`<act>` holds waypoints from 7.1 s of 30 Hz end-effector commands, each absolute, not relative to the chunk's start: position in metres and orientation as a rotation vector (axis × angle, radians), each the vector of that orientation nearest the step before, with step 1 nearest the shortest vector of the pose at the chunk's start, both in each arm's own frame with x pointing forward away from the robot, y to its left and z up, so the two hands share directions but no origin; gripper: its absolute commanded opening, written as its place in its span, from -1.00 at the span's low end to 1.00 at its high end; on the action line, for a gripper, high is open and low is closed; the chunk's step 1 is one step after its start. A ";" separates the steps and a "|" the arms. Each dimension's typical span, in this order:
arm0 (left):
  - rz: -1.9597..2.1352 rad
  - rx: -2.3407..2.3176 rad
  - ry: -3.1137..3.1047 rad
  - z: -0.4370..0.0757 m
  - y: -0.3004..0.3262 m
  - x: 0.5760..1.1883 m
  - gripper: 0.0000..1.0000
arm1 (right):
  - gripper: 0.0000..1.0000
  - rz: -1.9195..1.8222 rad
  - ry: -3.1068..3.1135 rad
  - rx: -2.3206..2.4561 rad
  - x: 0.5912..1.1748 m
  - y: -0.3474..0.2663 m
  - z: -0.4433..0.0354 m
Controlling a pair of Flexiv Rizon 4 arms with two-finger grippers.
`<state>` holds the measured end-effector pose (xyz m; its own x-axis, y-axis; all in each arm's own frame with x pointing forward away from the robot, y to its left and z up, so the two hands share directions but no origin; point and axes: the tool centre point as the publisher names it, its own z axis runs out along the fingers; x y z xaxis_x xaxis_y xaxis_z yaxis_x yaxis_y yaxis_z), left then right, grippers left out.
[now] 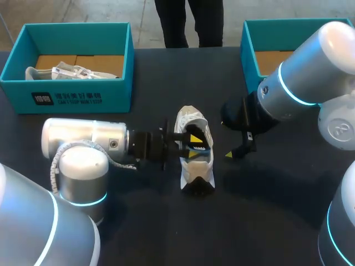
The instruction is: Take the shoe out of the shoebox, open the shoe tongue, remove and reinsert the insole, then place the shoe into the shoebox
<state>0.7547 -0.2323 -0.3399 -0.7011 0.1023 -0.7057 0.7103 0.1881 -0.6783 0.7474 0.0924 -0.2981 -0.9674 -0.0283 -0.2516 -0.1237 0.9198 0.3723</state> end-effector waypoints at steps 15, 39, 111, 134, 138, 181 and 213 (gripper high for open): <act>-1.506 0.789 1.985 -0.323 -0.215 0.734 -1.00 | 1.00 0.573 2.836 -0.114 0.746 0.092 -0.299; -1.420 0.922 1.965 -0.332 -0.222 0.744 -1.00 | 1.00 0.573 2.836 -0.114 0.746 0.092 -0.299; -1.339 1.302 2.087 -0.268 -0.187 0.730 -1.00 | 1.00 0.573 2.836 -0.114 0.746 0.092 -0.299; -1.129 1.885 2.225 -0.244 -0.185 0.752 -1.00 | 1.00 0.507 2.871 -0.083 0.740 0.060 -0.282; -1.071 2.016 2.233 -0.244 -0.190 0.755 -1.00 | 1.00 0.485 2.877 -0.083 0.736 0.045 -0.270; -0.902 2.414 2.175 -0.233 -0.199 0.749 -1.00 | 1.00 0.450 2.911 -0.073 0.717 0.013 -0.194; -0.644 2.575 2.222 -0.254 -0.185 0.772 -1.00 | 1.00 0.367 2.922 0.000 0.708 -0.063 -0.145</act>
<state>0.7731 -0.1852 -0.2511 0.1248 0.9899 -0.0679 0.8723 -0.1421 -0.4678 0.7080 -0.0634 -0.1439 -0.9808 0.0238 -0.1936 -0.0250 0.9690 0.2457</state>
